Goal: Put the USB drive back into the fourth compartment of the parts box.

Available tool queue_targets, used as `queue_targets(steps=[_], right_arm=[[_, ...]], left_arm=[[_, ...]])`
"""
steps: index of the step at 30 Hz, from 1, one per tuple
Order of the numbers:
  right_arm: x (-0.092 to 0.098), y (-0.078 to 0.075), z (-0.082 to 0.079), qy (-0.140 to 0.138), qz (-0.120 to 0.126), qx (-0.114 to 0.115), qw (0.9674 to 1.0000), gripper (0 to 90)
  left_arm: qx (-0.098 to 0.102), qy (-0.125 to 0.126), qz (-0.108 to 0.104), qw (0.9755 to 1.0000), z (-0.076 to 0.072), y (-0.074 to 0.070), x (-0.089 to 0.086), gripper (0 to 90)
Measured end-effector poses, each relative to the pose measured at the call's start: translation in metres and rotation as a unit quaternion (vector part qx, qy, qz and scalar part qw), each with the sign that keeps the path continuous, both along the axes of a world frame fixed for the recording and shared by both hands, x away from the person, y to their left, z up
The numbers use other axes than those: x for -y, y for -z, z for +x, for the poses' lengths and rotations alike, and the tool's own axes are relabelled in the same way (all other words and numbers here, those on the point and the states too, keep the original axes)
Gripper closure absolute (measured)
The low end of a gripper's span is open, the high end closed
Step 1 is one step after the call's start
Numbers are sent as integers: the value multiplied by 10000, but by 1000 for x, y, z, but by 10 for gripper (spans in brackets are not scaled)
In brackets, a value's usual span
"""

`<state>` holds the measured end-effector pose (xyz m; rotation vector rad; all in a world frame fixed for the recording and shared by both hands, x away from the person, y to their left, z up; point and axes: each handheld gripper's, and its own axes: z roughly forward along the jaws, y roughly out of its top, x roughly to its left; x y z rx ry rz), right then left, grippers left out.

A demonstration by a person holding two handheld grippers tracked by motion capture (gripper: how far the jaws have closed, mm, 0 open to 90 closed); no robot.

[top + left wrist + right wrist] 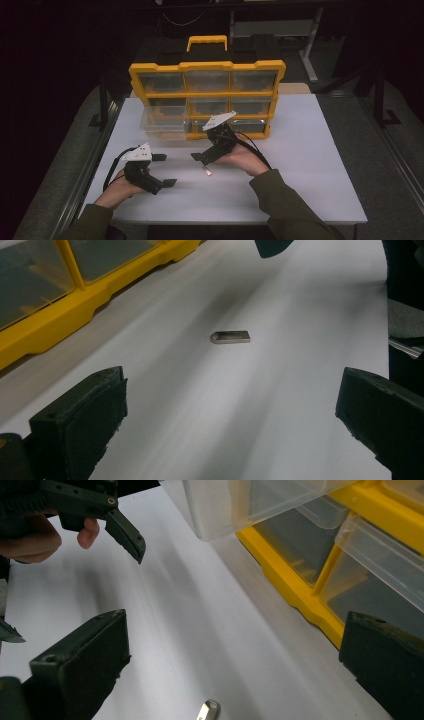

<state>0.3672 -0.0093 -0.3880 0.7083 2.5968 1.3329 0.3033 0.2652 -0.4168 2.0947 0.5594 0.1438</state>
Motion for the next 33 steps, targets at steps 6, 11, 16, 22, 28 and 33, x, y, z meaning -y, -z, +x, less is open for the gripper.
queue_targets(steps=[6, 11, 16, 22, 28, 33], right_arm=[[-3, 5, -1, -36, -243, -87, 9997, 0], [-4, 9, -2, -44, -338, -128, 9993, 0], [-4, 13, -1, -44, -412, -184, 9990, 0], [-3, 18, -1, -70, -519, -219, 9984, 0], [-4, 23, -2, -64, -581, -296, 9979, 0], [-3, 26, -2, -49, -636, -344, 9974, 0]], left_arm=[[11, -16, 7, 10000, 0, 0, -1, 0], [11, -14, 11, 10000, 0, 0, -1, 0], [16, -4, 28, 10000, 0, 0, -1, 0], [20, 6, 35, 10000, 0, 1, 0, 0], [8, -6, 39, 10000, -1, 3, 0, 0], [18, 3, 65, 10000, -1, 4, 0, 0]])
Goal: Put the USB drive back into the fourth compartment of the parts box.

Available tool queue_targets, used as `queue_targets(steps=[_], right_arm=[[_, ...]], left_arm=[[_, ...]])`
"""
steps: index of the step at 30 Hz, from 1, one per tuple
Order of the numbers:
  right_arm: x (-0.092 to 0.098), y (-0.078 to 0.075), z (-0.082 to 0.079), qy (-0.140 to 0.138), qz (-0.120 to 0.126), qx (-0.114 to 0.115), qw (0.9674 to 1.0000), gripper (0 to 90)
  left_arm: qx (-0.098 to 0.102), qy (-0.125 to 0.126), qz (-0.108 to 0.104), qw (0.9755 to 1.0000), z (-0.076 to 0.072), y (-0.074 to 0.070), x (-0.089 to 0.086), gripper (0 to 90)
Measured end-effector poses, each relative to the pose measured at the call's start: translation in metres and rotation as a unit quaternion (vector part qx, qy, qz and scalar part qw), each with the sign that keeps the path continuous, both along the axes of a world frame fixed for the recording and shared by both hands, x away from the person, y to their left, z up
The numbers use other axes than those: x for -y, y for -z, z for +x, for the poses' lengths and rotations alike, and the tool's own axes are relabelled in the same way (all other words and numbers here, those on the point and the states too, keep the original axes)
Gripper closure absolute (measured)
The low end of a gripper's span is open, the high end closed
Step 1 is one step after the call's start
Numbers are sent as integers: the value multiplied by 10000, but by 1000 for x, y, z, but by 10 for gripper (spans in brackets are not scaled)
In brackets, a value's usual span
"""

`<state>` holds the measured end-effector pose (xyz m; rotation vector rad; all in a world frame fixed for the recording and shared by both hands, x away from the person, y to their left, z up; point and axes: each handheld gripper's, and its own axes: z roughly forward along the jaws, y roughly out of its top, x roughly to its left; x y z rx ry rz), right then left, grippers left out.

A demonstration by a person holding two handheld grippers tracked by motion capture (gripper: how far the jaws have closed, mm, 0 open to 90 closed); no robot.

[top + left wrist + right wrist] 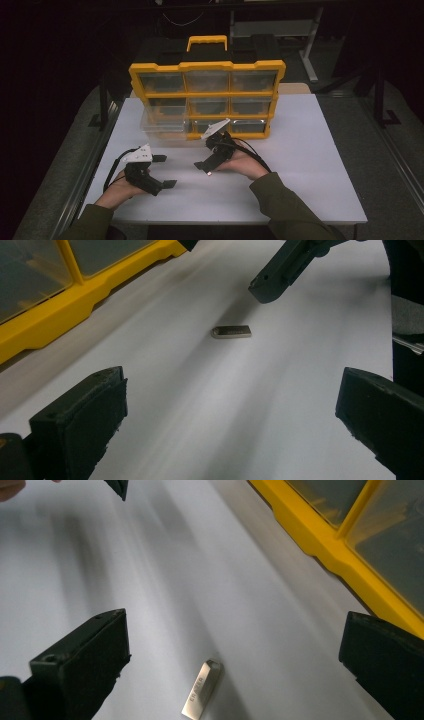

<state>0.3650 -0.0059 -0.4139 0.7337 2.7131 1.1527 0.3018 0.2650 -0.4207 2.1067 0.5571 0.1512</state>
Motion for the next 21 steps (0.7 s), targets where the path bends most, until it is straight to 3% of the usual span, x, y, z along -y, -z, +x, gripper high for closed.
queue_targets(steps=[15, 21], right_arm=[[-1, 9, -3, -106, -181, -95, 9997, 2], [-1, 11, -4, -188, -263, -61, 9995, 64]], left_arm=[[145, -44, -16, 9999, -3, 7, 0, 0], [127, -58, -44, 9999, -2, 7, -1, 0]])
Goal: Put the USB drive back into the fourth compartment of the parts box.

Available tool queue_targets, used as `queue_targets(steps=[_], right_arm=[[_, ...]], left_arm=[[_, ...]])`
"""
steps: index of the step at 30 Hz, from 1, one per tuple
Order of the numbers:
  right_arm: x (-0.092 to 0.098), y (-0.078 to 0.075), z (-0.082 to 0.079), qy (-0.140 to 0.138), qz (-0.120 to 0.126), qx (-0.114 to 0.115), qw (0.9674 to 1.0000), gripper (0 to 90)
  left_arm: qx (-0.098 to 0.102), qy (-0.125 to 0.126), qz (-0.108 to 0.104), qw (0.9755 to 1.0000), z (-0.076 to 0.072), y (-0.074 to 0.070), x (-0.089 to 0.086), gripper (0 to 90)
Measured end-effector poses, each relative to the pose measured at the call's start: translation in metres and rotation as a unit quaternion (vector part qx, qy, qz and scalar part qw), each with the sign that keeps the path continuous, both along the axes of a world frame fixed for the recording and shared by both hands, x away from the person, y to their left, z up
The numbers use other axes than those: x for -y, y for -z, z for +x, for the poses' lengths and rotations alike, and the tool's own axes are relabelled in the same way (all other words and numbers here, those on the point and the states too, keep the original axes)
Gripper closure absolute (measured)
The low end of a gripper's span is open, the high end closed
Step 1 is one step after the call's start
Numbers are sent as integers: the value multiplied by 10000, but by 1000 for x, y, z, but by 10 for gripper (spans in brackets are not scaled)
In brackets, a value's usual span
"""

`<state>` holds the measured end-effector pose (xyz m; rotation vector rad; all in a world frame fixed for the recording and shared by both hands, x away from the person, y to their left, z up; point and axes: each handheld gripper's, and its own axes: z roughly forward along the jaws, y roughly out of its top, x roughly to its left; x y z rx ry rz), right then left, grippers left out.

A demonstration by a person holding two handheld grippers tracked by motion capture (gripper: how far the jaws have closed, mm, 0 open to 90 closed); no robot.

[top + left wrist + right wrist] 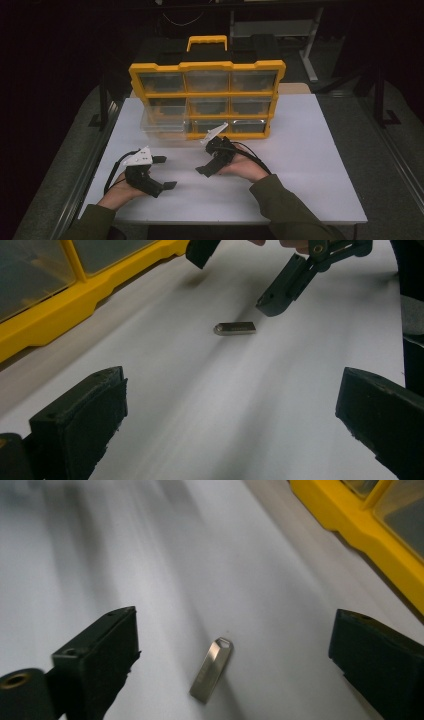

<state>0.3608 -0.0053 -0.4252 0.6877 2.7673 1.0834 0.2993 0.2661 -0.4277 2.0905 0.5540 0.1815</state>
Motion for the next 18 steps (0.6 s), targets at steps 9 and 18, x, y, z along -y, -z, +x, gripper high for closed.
queue_targets(steps=[9, 18], right_arm=[[-1, 3, -2, 17, -168, -115, 9998, 271], [-5, 8, -5, -84, -370, -207, 9991, 478]], left_arm=[[-9, -11, -29, 10000, 1, 0, -1, 0], [-39, 13, -29, 10000, 1, 0, -1, 0]])
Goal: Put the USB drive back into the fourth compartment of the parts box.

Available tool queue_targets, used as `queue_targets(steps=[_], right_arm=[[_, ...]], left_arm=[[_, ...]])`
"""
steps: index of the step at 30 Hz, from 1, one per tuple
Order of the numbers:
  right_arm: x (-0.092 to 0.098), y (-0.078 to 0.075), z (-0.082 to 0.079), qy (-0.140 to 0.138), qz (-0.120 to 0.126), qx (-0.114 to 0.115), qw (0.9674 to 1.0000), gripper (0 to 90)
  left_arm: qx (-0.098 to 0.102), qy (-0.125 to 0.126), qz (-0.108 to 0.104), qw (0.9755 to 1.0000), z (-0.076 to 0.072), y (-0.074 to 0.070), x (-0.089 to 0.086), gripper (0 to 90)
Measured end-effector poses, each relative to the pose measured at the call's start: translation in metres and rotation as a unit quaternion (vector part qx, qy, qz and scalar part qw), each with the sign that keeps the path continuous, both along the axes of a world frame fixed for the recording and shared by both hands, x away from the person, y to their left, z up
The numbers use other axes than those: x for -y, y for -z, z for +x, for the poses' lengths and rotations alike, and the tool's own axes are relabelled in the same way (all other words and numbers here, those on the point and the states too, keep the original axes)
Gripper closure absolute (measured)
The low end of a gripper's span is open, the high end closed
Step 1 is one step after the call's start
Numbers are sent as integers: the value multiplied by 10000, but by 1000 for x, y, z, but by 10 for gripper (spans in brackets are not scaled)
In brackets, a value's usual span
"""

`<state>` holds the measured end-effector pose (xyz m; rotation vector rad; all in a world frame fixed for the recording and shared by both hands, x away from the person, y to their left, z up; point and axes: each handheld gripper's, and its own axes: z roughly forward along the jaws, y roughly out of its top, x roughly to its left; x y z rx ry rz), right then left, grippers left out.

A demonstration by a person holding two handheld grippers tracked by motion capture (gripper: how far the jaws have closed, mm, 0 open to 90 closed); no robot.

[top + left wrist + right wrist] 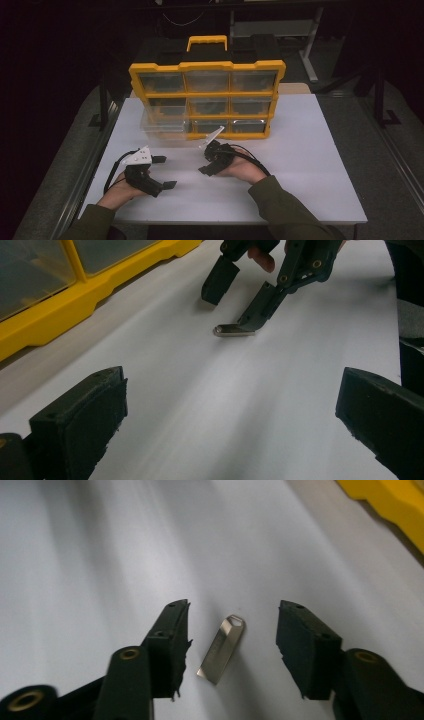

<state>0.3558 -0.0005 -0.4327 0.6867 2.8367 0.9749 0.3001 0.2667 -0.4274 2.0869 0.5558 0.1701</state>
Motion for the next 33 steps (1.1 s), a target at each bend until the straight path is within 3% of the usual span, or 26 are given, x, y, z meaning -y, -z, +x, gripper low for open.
queue_targets(steps=[8, 17, 26, 33], right_arm=[[-2, 4, -1, -77, -119, -49, 9999, 597], [-3, 6, -2, -121, -226, -66, 9997, 668], [-5, 9, -5, -95, -356, 180, 9992, 738], [-5, 9, -6, -39, -374, 177, 9991, 779]], left_arm=[[-4, 8, -20, 10000, 0, 0, 0, 0], [-13, 1, -30, 10000, 0, 0, -1, 0], [-9, -1, -18, 10000, 0, -1, 0, 0], [-9, -1, -23, 10000, 0, -1, 0, 0]])
